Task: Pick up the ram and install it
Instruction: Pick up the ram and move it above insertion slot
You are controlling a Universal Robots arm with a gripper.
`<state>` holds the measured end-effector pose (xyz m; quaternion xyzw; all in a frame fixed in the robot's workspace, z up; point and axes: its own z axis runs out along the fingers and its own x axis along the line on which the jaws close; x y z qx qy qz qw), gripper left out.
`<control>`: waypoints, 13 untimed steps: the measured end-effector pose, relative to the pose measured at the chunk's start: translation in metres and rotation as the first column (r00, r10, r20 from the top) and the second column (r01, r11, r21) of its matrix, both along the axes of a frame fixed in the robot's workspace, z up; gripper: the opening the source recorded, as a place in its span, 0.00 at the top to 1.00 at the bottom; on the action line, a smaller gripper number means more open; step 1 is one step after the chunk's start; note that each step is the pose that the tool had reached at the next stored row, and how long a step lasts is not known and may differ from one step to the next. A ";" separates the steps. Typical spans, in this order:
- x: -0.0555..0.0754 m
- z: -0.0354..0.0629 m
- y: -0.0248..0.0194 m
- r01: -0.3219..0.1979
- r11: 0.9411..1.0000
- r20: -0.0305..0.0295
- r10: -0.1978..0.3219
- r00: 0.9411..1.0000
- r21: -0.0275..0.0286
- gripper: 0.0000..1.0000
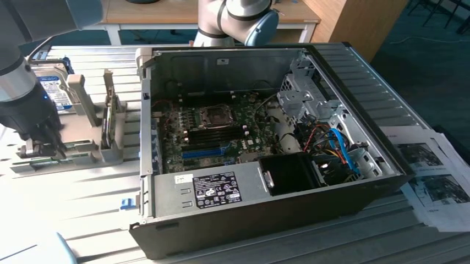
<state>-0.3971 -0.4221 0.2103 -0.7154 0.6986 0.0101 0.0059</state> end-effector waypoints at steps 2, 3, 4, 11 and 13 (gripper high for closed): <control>0.000 -0.0019 0.0000 0.000 1.000 0.000 0.000 1.000 0.000 0.76; 0.000 -0.0025 0.0000 0.000 1.000 0.000 0.000 1.000 0.000 0.76; 0.000 -0.0025 0.0000 0.000 1.000 0.000 0.000 1.000 0.000 0.76; 0.000 -0.0028 0.0013 0.000 1.000 0.000 0.000 1.000 0.000 0.76; 0.000 -0.0028 0.0013 0.000 1.000 0.000 0.000 1.000 0.000 0.76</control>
